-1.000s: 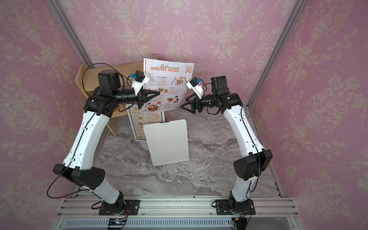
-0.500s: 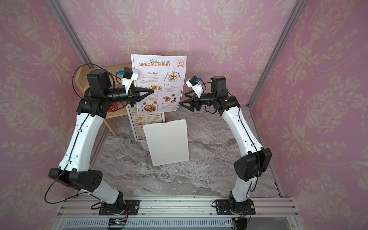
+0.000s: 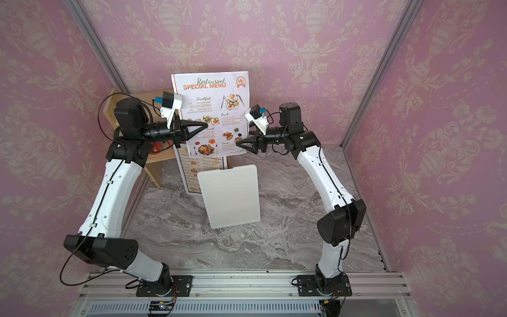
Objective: Insert the menus into the narrow rack
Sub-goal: Insert the menu into the narrow rack.
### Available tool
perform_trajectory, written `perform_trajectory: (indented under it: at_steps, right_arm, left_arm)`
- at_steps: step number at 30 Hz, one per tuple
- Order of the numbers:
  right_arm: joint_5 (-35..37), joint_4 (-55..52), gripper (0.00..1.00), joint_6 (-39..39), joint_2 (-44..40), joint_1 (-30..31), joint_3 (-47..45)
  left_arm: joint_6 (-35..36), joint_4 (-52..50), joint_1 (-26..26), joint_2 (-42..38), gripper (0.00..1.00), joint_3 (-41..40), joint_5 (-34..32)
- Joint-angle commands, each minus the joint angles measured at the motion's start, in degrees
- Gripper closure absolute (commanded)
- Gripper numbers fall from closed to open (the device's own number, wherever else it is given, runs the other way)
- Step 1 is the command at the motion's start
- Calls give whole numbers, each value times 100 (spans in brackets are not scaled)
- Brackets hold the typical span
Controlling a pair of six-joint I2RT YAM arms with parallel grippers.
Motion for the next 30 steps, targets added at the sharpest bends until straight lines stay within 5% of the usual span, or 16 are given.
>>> perform_trajectory:
  at_steps: [1, 4, 11, 16, 30]
  right_arm:
    - [-265, -247, 29, -122, 65, 22, 360]
    - [-269, -549, 35, -245, 90, 119, 575]
    - [-340, -1105, 69, -518, 75, 259, 748]
    - [-317, -1165, 75, -520, 67, 294, 667]
    - [-194, -1319, 94, -546, 222, 533, 728]
  left_arm:
    - [-72, 179, 90, -206, 100, -214, 148]
    - [-16, 194, 107, -235, 100, -356, 94]
    - [-125, 183, 229, -177, 100, -236, -80]
    - [-375, 85, 238, -116, 100, -152, -298]
    - [304, -978, 308, -24, 100, 198, -977]
